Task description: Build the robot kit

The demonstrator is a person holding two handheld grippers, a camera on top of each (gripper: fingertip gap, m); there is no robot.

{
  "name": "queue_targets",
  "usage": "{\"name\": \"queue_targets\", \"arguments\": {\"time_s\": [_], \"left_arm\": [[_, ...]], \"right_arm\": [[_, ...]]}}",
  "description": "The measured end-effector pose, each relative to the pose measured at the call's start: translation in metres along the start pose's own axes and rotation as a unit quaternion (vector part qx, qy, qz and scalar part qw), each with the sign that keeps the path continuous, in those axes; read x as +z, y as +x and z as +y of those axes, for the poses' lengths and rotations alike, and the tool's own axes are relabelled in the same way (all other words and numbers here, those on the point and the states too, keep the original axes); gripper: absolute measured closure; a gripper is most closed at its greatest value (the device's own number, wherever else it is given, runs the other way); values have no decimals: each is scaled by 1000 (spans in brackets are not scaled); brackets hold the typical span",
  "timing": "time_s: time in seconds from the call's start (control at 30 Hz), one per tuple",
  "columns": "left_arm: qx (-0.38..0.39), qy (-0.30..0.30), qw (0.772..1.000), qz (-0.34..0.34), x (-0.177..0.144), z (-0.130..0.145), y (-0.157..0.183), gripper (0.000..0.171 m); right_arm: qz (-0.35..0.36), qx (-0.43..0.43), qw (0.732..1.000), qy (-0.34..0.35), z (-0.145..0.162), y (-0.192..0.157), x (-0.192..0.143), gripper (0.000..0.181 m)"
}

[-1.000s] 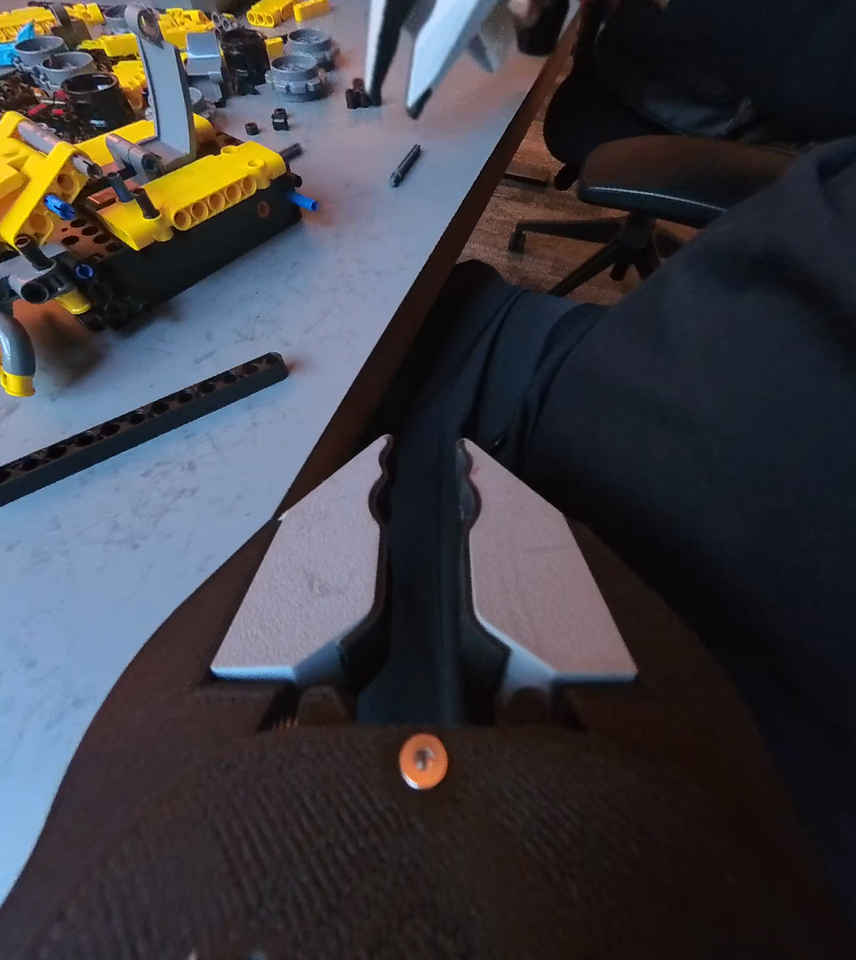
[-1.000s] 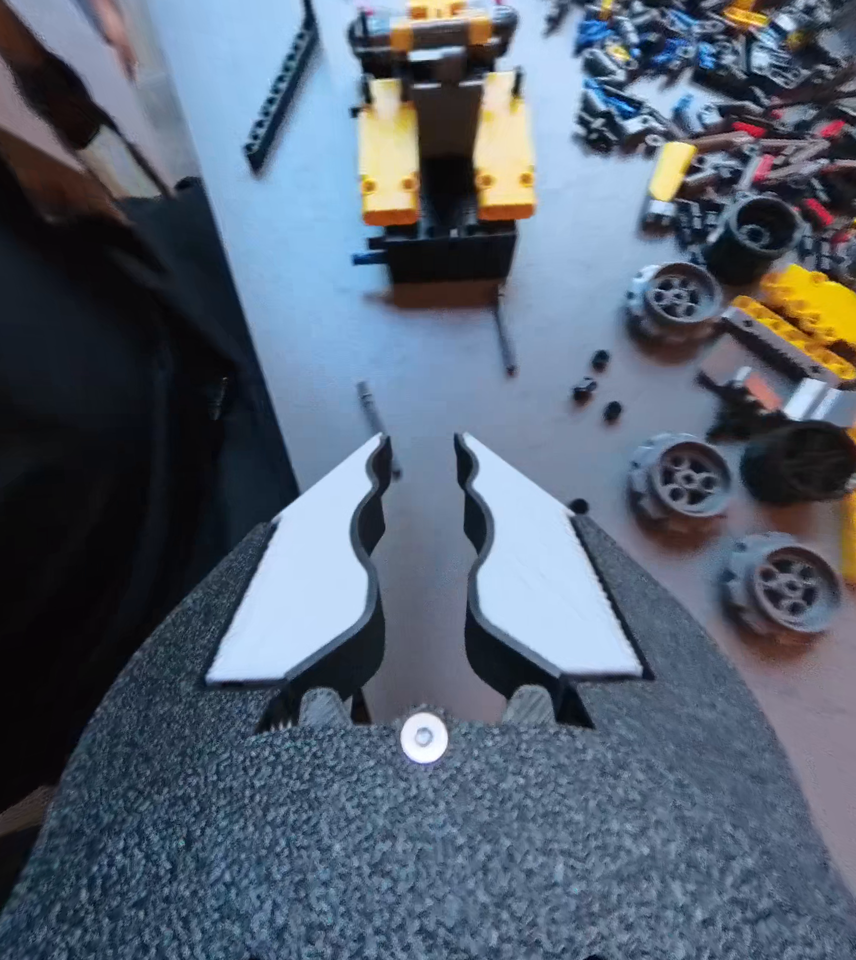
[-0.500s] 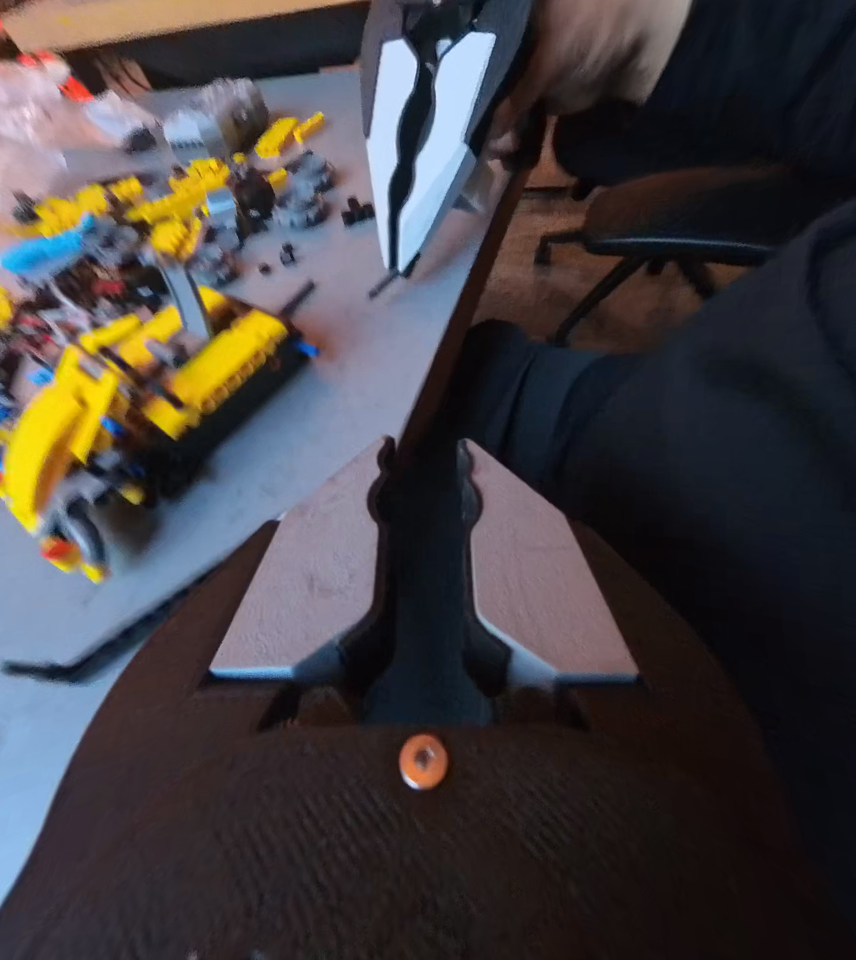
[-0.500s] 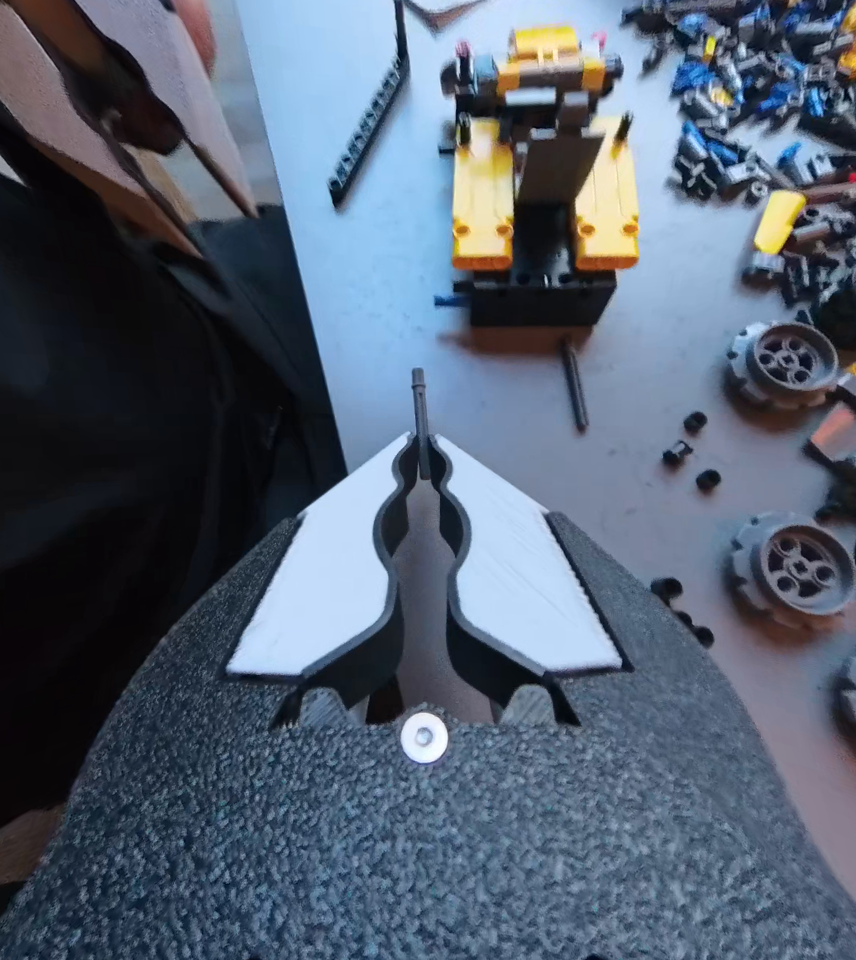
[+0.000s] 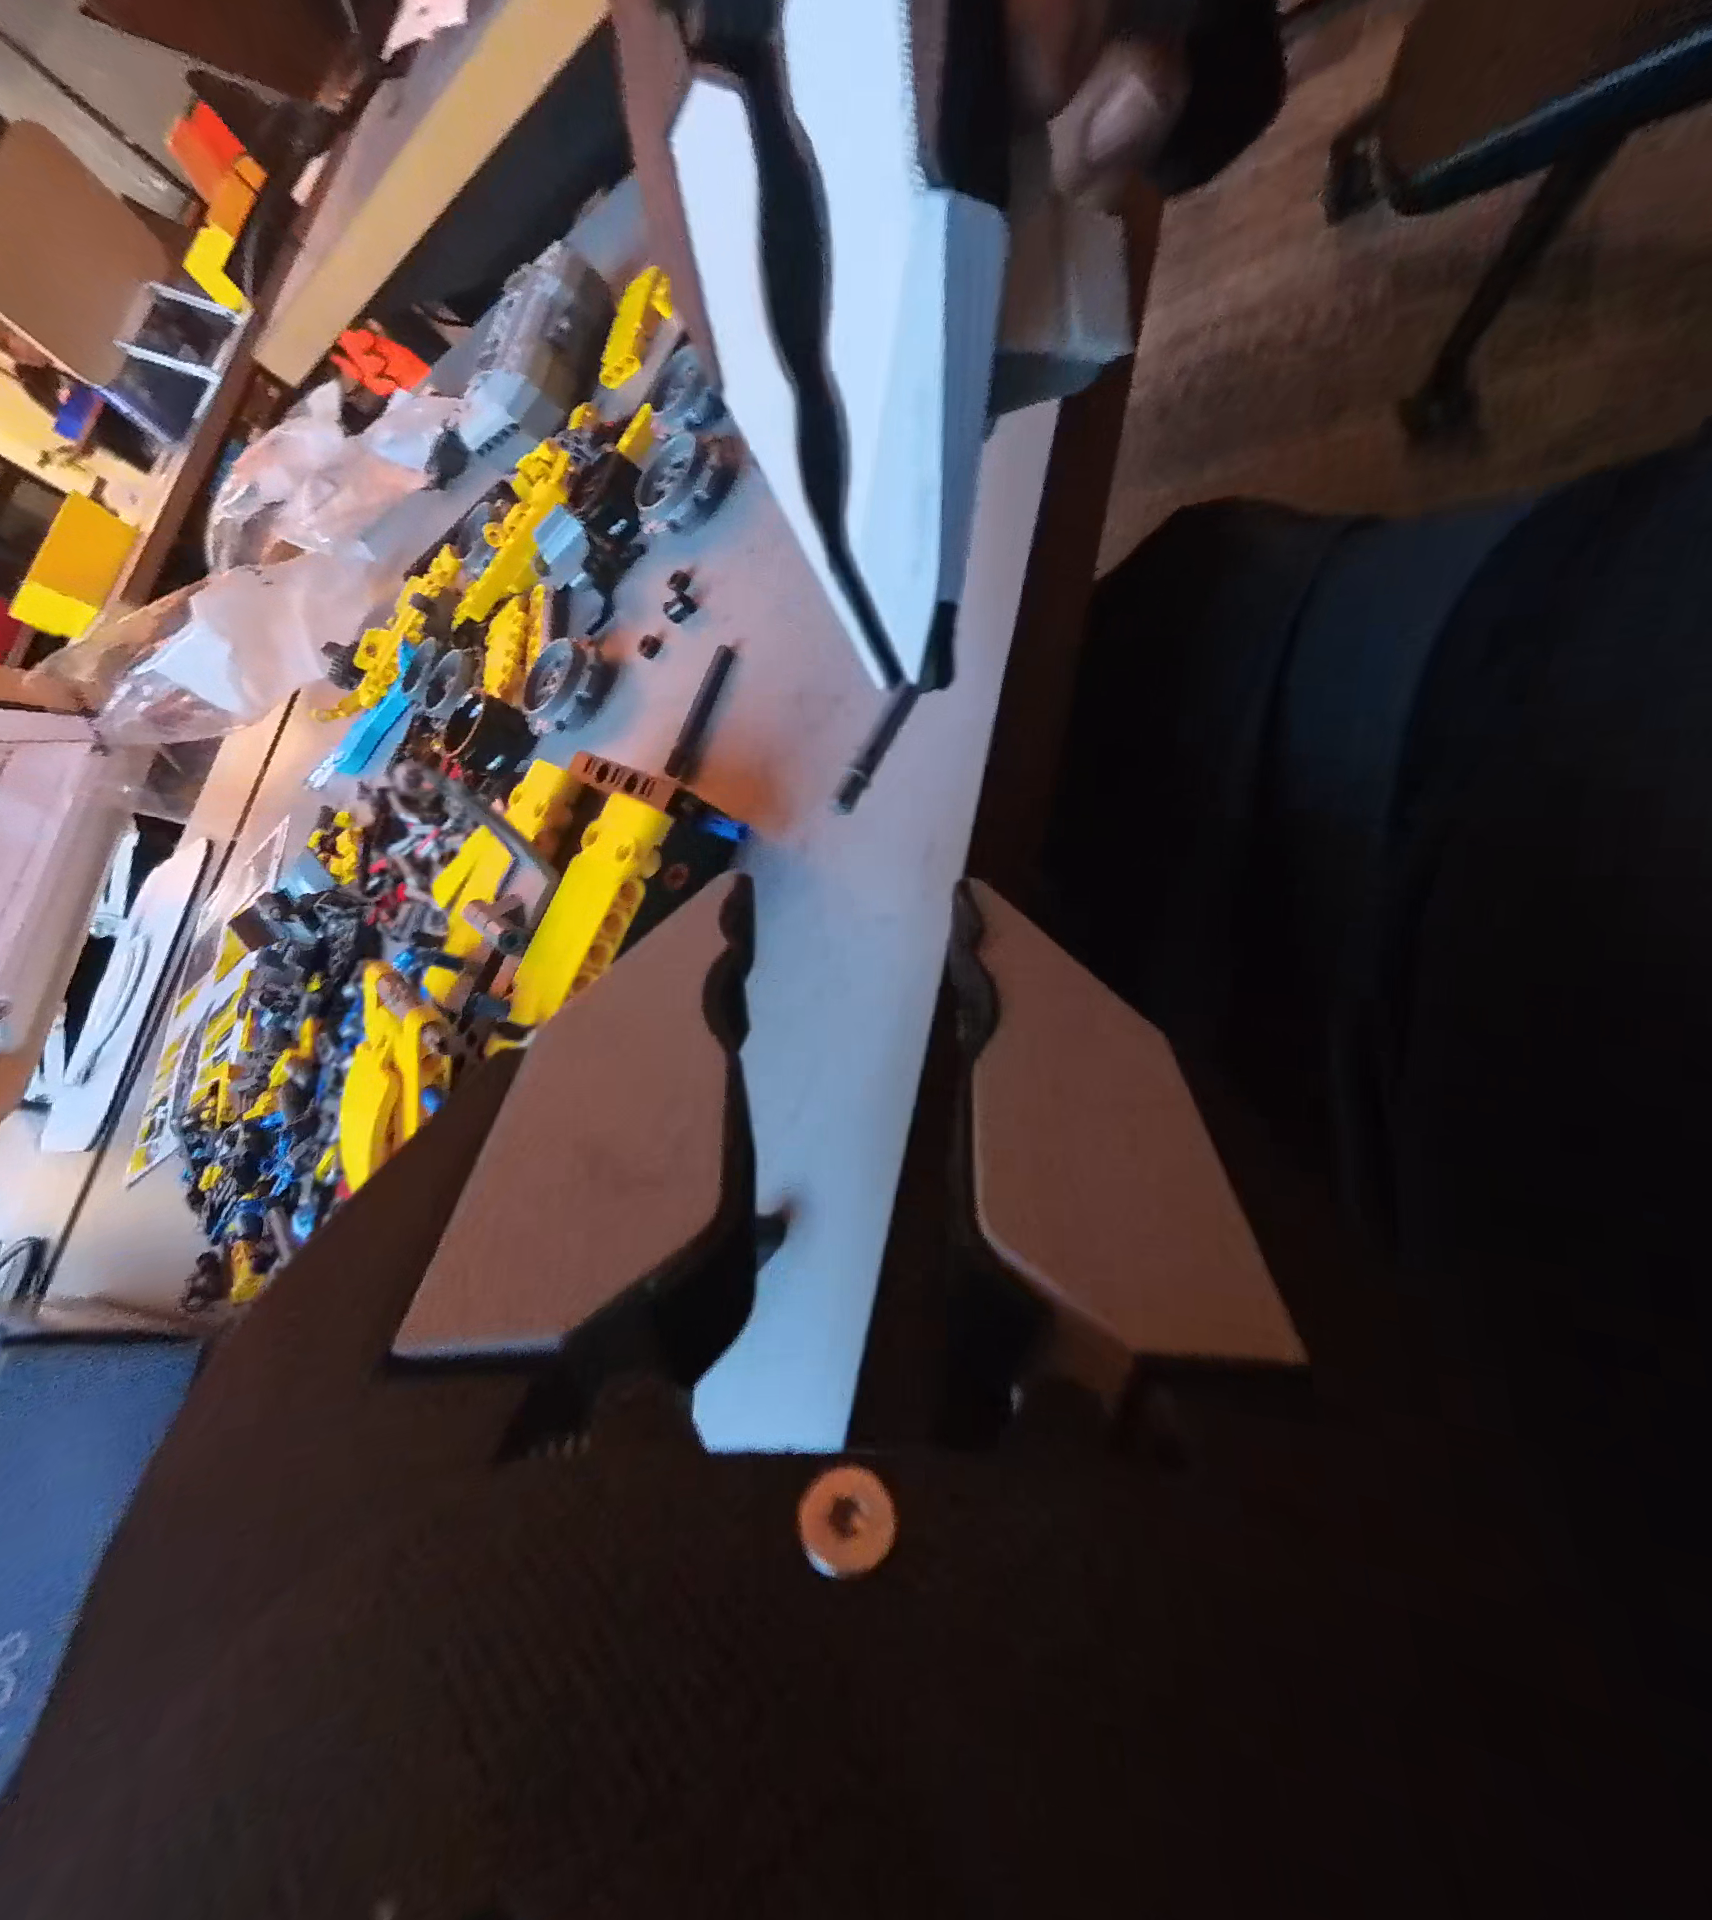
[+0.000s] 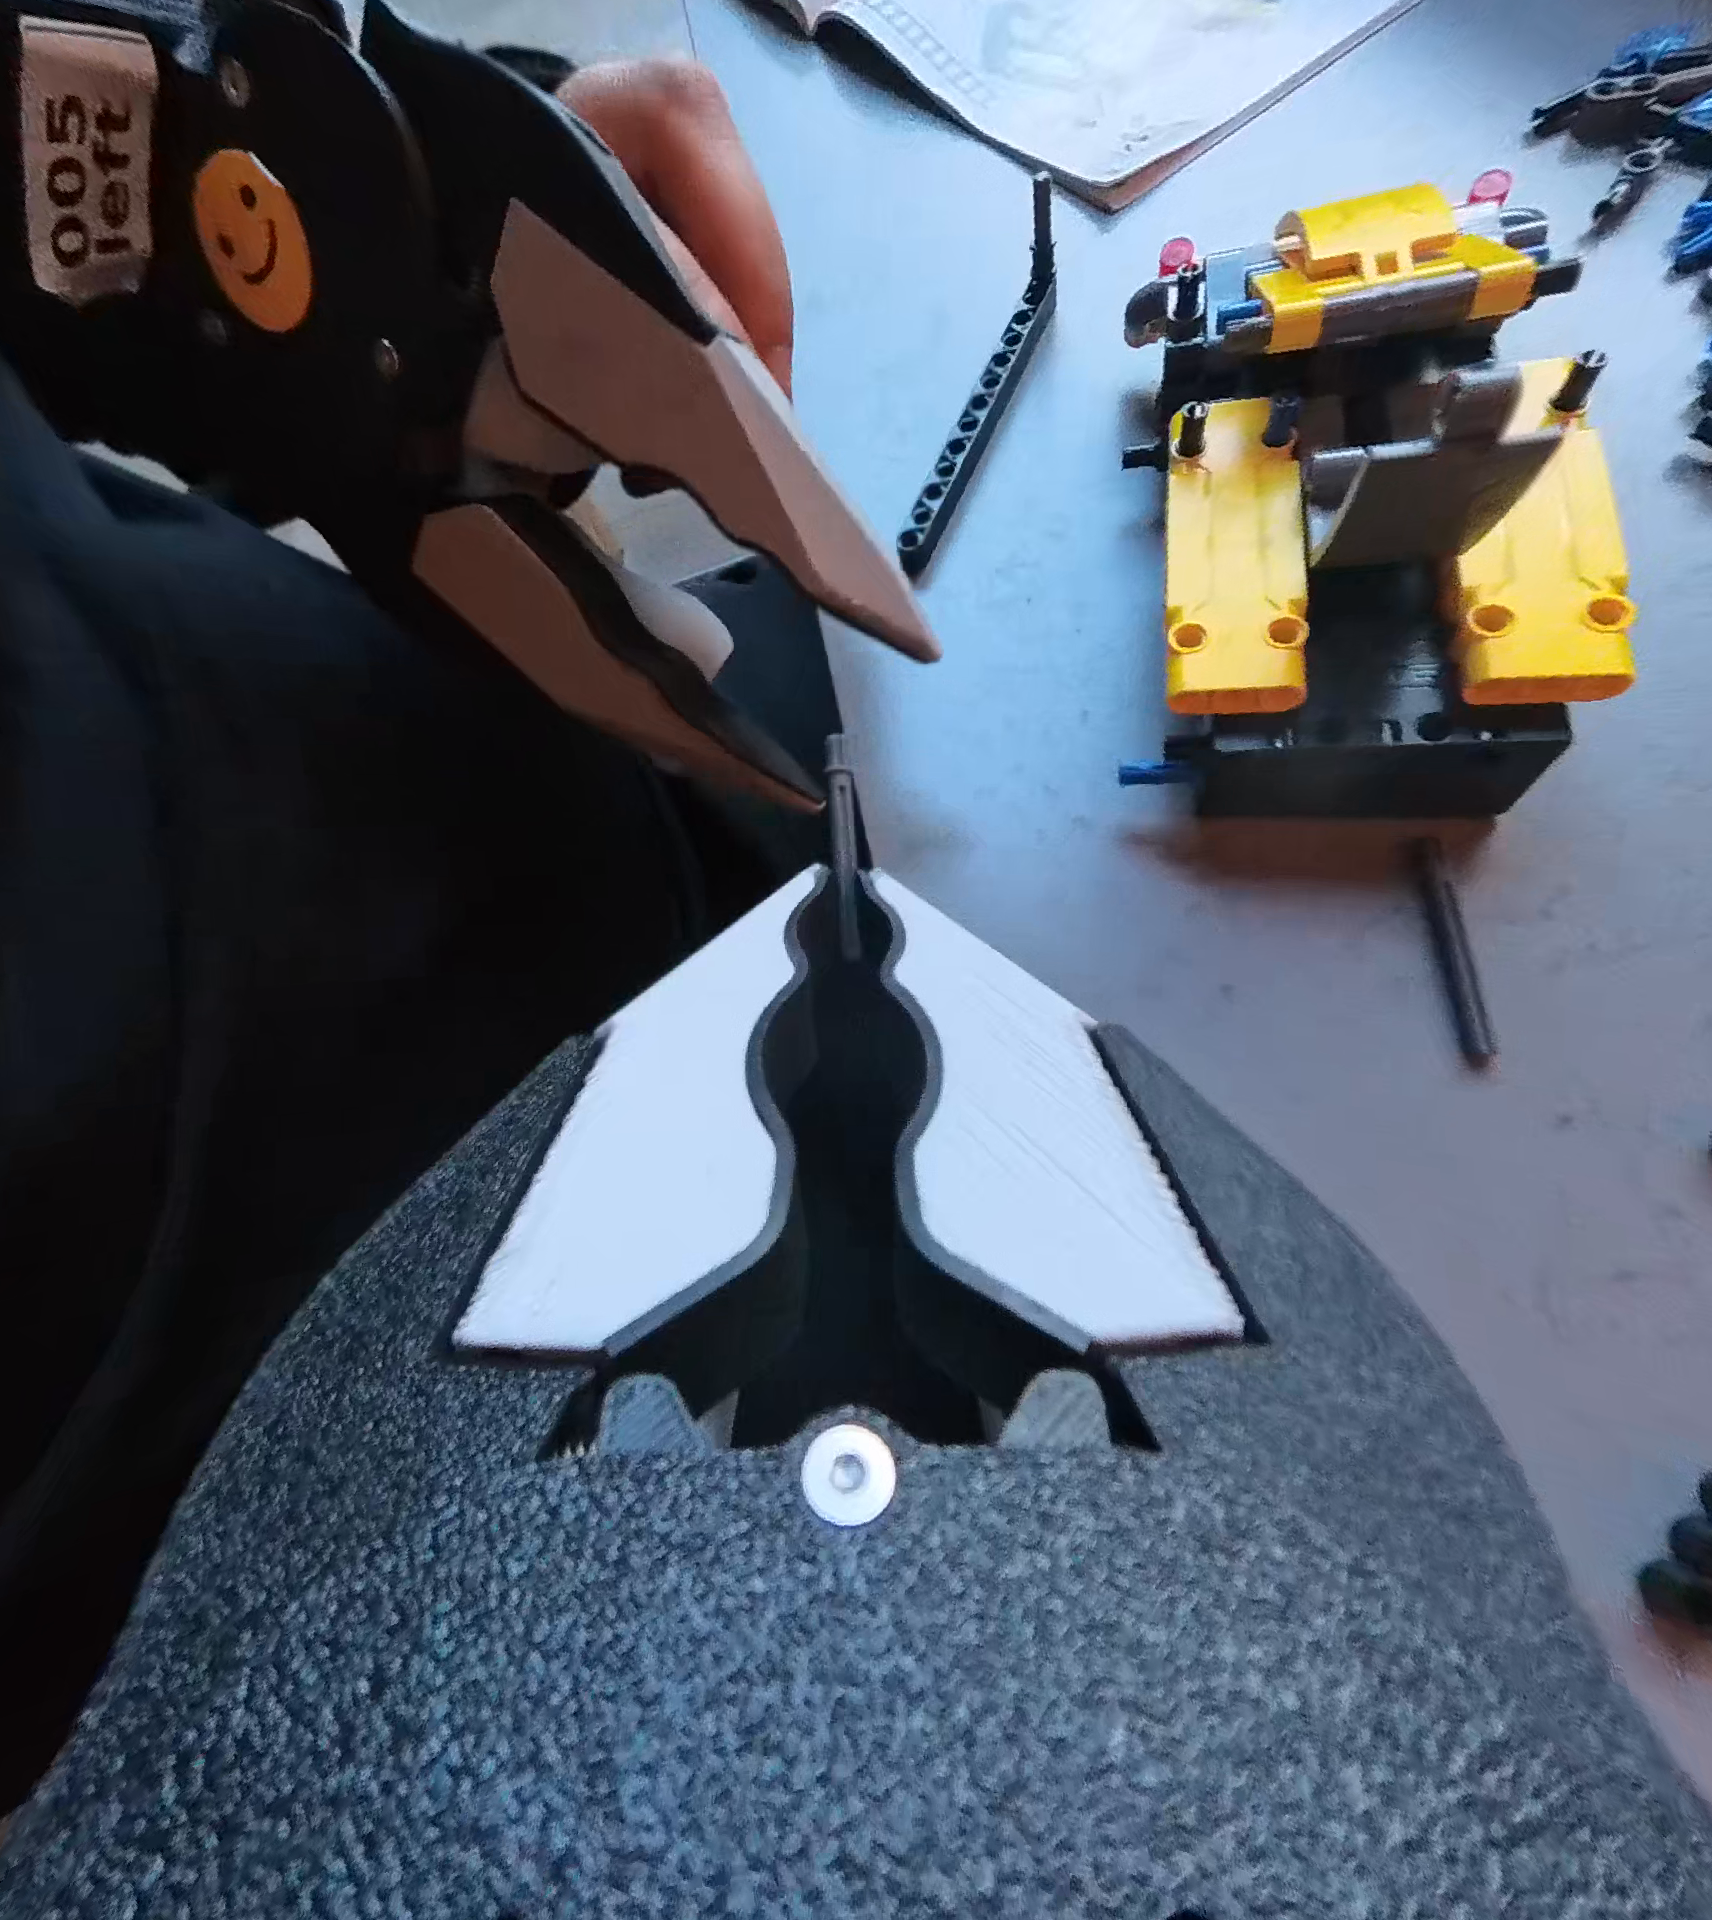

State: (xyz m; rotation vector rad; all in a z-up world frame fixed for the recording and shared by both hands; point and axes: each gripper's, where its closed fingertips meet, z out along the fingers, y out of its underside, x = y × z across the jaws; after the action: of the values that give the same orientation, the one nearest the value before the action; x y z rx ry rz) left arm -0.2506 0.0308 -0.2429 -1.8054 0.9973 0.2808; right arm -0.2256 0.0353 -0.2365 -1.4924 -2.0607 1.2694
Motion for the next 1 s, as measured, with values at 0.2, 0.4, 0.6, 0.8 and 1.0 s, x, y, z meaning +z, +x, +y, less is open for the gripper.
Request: {"name": "queue_targets", "arguments": {"time_s": [0.2, 0.4, 0.6, 0.8, 1.0], "left_arm": [[-33, 15, 999, 11, -17, 17, -1, 137], [-117, 72, 990, -20, -36, 20, -35, 138], [-125, 84, 988, -19, -40, 25, -48, 142], [-24, 67, 997, -2, -34, 14, -38, 149], [89, 39, 995, -1, -24, 5, -15, 157]], "right_arm": [[-16, -13, 999, 31, -28, 0, 9, 178], [-17, -10, 1000, 25, -44, 14, 21, 178], [-22, 25, 999, 6, -47, 18, 33, 178], [-36, 52, 998, 10, -38, 7, 33, 178], [-53, 65, 996, 16, -31, -10, 23, 177]]}}
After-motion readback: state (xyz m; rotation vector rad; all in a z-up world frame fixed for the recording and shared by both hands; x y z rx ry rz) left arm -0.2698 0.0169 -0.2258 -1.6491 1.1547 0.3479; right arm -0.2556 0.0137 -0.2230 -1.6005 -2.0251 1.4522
